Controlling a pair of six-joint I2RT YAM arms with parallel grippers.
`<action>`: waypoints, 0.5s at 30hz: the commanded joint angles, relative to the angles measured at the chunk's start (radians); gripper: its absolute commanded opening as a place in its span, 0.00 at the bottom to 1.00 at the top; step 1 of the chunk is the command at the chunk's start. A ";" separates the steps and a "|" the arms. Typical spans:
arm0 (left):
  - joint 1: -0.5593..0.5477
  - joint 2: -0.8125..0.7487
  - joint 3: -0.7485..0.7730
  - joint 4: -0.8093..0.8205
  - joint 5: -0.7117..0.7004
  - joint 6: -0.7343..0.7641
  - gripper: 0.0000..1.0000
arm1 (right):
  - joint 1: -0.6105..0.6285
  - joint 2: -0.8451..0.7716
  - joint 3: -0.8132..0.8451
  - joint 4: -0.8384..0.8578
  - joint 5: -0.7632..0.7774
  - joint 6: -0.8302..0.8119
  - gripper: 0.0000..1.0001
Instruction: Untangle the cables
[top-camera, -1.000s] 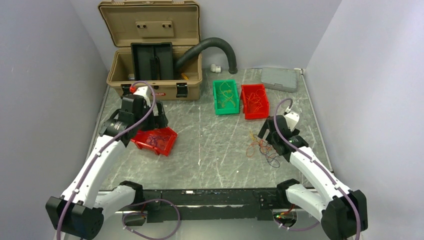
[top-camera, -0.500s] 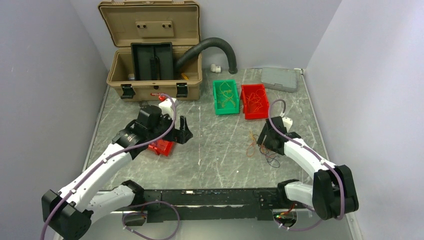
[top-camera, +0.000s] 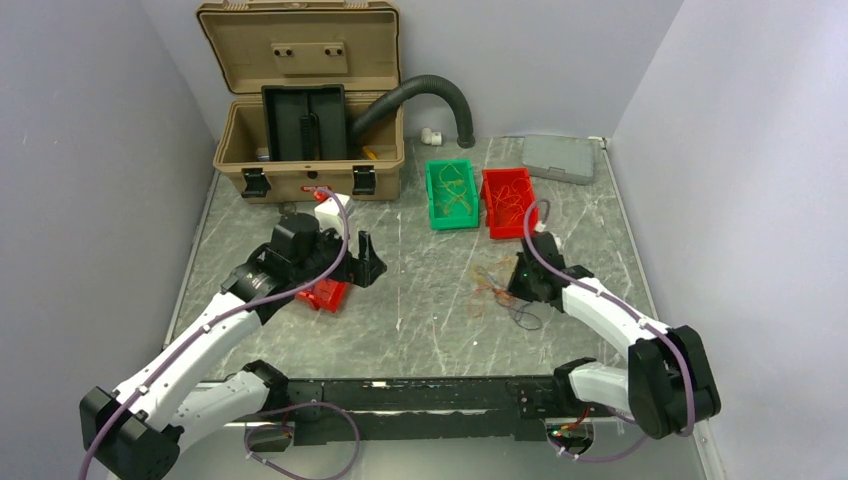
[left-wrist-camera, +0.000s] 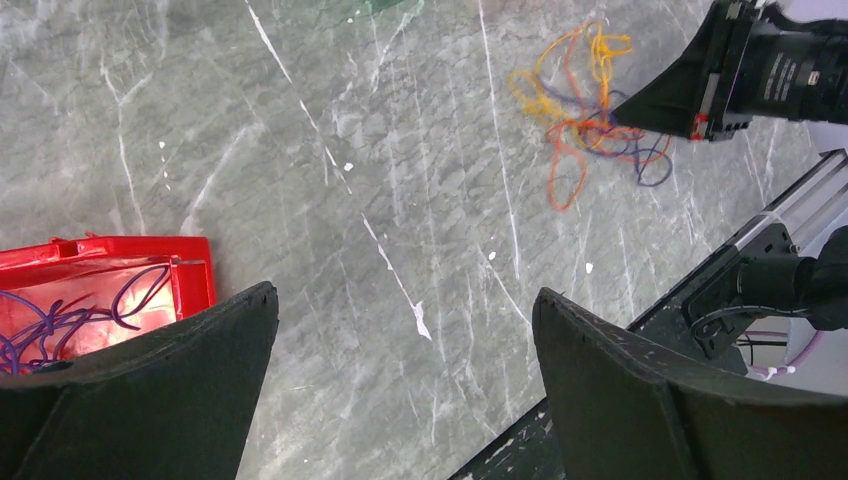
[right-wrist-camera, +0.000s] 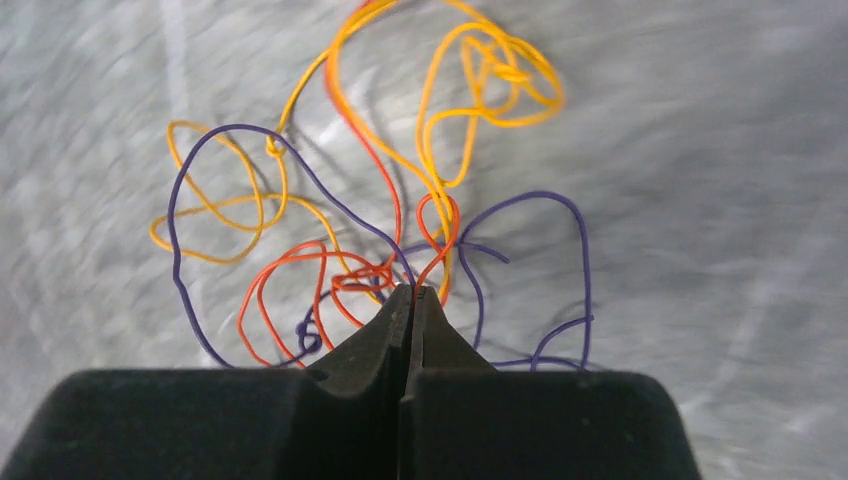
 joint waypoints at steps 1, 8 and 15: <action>-0.006 0.008 -0.016 0.075 0.026 -0.008 1.00 | 0.165 0.007 0.039 0.107 -0.164 0.016 0.00; -0.018 0.025 -0.022 0.088 0.028 -0.010 0.99 | 0.411 0.115 0.156 0.255 -0.348 0.029 0.00; -0.035 0.050 -0.045 0.123 0.049 -0.026 0.99 | 0.425 0.094 0.190 0.206 -0.340 -0.024 0.83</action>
